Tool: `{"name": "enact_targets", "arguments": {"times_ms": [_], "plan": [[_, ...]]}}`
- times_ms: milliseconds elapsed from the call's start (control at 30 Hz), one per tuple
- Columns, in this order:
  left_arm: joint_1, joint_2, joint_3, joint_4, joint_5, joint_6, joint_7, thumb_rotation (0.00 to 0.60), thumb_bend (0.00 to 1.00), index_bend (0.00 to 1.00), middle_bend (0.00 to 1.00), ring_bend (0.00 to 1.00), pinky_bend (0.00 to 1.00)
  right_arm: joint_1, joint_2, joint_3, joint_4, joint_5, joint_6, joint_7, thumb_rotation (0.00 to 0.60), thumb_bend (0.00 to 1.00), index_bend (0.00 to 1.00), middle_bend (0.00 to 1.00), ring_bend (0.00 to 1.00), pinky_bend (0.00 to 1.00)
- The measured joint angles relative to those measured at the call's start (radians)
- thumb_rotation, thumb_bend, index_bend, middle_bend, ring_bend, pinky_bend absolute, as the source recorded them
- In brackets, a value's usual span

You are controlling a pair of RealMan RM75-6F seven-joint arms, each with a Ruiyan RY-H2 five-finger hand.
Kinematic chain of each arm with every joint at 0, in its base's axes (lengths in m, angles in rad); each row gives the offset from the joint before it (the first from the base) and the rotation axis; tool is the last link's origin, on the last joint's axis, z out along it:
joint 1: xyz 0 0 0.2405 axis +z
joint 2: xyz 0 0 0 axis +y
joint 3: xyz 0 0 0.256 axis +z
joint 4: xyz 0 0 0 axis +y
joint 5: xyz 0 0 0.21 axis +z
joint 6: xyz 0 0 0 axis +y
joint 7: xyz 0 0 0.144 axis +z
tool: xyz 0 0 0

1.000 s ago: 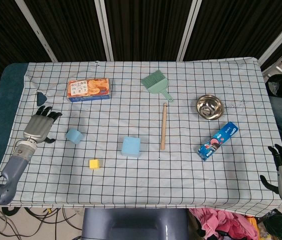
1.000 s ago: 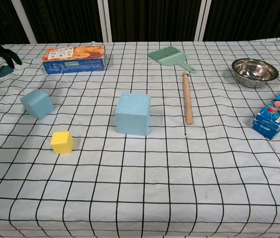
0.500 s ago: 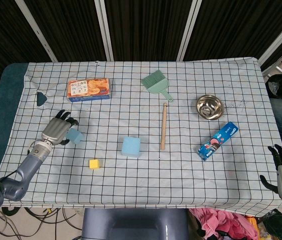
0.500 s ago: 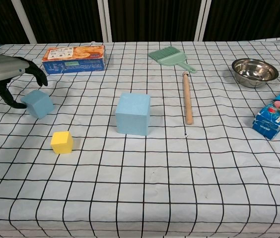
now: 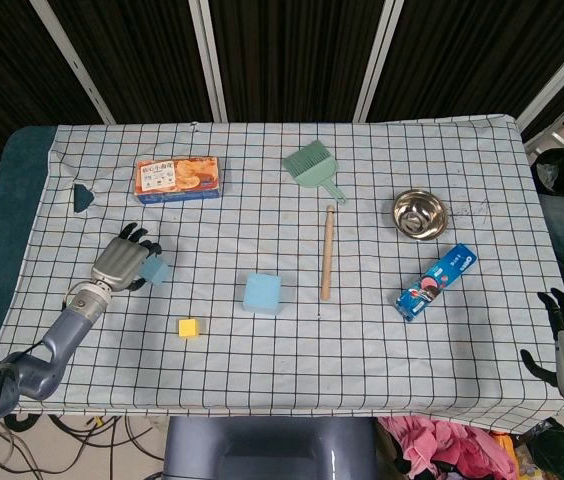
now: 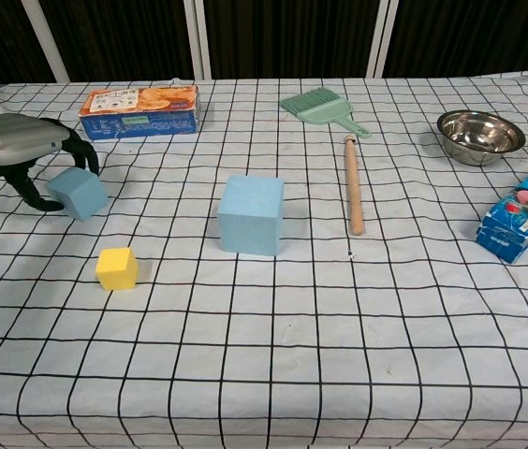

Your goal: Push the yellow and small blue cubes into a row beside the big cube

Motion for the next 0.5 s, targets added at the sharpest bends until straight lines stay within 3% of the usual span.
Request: {"name": "enact_targets", "arguments": {"times_ms": [500], "plan": [[-0.007,-0.011,0.010,0.022,-0.002,0.014,0.000,0.600,0.29,0.37,0.35,0.11,0.08,-0.002,-0.005,0.005,-0.005,0.007,0.008,-0.007,0.600,0.19,0.11,0.07,0.21,0.12]]}}
